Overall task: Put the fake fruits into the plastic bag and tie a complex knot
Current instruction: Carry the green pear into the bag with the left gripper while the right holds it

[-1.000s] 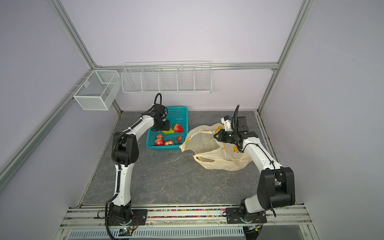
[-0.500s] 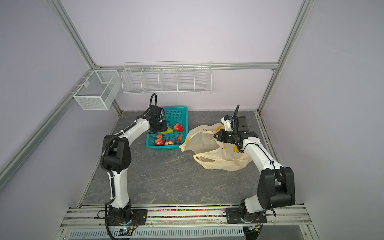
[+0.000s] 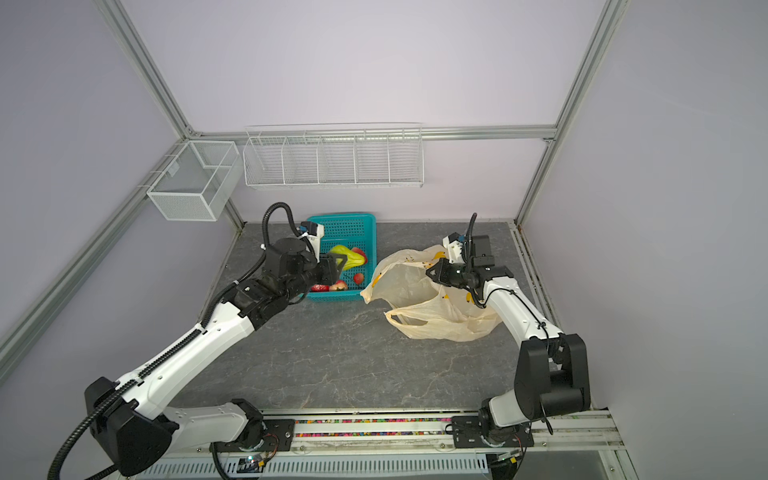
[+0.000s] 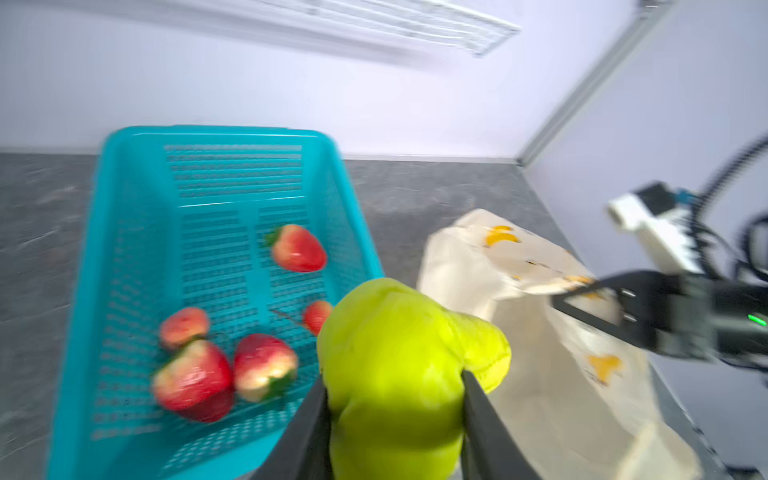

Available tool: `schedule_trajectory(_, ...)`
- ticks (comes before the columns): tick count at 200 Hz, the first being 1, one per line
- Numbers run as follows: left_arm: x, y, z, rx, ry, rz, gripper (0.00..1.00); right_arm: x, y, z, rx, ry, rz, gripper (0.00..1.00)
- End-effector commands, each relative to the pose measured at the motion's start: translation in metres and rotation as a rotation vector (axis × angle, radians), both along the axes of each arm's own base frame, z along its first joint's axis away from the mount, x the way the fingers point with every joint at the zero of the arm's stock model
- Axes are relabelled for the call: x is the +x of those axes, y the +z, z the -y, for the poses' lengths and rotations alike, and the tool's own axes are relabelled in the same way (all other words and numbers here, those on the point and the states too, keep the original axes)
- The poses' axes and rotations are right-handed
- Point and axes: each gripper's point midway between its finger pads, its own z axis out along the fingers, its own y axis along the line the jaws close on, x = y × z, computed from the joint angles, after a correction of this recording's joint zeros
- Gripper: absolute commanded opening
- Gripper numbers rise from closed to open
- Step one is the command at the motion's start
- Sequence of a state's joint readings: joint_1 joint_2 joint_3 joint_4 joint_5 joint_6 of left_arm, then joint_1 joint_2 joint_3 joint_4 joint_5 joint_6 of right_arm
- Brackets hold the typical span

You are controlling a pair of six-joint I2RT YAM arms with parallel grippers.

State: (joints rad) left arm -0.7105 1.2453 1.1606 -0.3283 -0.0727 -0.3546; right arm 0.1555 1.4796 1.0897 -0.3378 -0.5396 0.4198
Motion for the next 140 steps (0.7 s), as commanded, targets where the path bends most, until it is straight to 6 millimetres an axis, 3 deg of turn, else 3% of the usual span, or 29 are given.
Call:
schedule_trajectory(1, -0.016, -0.013, 0.025, 0.078, -0.037, 0.037, 0.25, 0.000, 0.004, -0.003, 0.012, 0.003, 0.006, 0.07)
schedule_trajectory(25, -0.035, -0.025, 0.064, 0.168, -0.147, 0.068, 0.25, 0.001, 0.007, -0.006, 0.024, 0.009, 0.004, 0.07)
schedule_trajectory(75, -0.032, -0.068, 0.120, 0.325, -0.278, 0.057, 0.23, -0.007, 0.013, -0.016, 0.048, 0.048, 0.003, 0.07)
schedule_trajectory(111, -0.010, -0.110, 0.138, 0.424, -0.247, 0.035, 0.23, -0.012, 0.020, -0.025, 0.132, 0.073, -0.005, 0.07)
schedule_trajectory(140, 0.001, -0.124, 0.154, 0.338, -0.200, 0.008, 0.22, -0.013, 0.033, -0.037, 0.255, 0.055, -0.001, 0.07)
